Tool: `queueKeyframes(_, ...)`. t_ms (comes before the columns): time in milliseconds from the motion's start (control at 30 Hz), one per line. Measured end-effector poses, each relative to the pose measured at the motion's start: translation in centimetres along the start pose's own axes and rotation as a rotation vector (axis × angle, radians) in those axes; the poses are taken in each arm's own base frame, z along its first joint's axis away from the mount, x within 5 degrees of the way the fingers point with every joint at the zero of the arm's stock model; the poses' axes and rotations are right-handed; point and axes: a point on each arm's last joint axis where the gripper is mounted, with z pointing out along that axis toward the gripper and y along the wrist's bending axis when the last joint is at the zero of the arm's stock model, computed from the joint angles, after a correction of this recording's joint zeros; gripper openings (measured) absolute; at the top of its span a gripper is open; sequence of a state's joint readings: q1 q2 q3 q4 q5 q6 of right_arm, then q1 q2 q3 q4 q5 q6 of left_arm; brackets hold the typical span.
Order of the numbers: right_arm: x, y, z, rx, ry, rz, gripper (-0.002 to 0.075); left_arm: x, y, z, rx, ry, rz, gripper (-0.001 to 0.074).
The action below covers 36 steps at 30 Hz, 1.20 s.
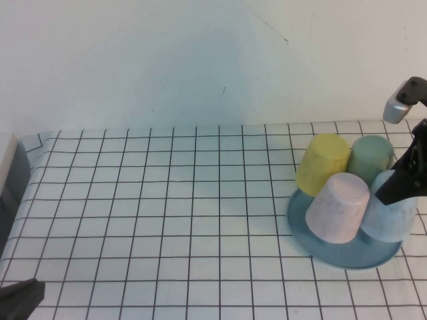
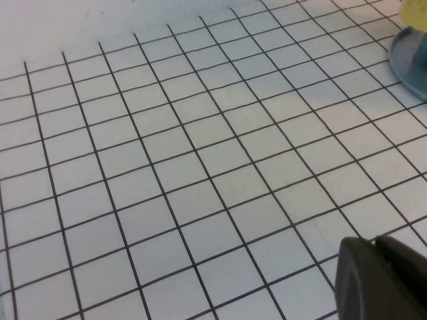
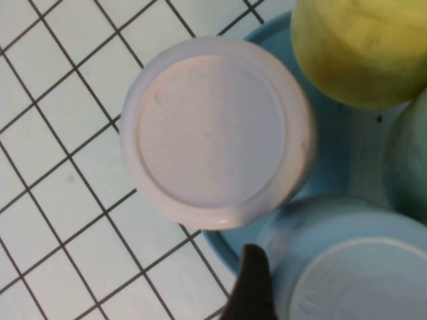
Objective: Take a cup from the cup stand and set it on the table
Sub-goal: Pick up the cup from the rack, then hand over the cup
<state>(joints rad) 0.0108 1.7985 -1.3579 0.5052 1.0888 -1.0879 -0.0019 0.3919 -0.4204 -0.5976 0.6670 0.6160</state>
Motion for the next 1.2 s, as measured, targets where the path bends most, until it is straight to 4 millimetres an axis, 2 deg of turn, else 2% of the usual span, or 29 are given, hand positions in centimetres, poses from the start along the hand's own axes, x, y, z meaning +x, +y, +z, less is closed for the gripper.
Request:
queueKeyframes(233,0.0,0.0,-0.2,-0.004,0.016,-0.028,0.0561,0.0,0.0,0.0,0.003,-0.002,-0.004,-0.0004)
queueKeyframes(367,-0.4,0.1,-1.4,-0.007,0.05,-0.053,0.0561,-0.2,-0.2,0.0,0.022,-0.019,-0.034,-0.0004)
queueKeyframes(567,-2.7,0.5,-5.7,0.097,-0.005,-0.062,0.056,-0.7,-0.8,-0.1,0.09,-0.07,-0.12,-0.0004)
queueKeyframes(733,-3.7,1.5,-9.3,0.204,-0.044,-0.067,0.056,-1.4,-1.4,-0.2,0.173,-0.139,-0.251,-0.0004)
queueKeyframes(867,-4.1,3.1,-12.0,0.268,-0.095,-0.064,0.056,-2.5,-2.0,-0.6,0.28,-0.225,-0.418,-0.0004)
queueKeyframes(1000,-4.4,5.6,-14.6,0.281,-0.192,-0.082,0.056,-3.8,-2.5,-1.2,0.422,-0.325,-0.628,0.0008)
queueKeyframes(1100,-5.0,7.8,-16.1,0.222,-0.324,-0.09,0.0559,-4.6,-3.0,-1.7,0.544,-0.358,-0.746,0.0088)
queueKeyframes(1200,-6.2,10.2,-17.2,0.079,-0.522,-0.124,0.0558,-4.8,-3.5,-1.6,0.635,-0.323,-0.789,0.0281)
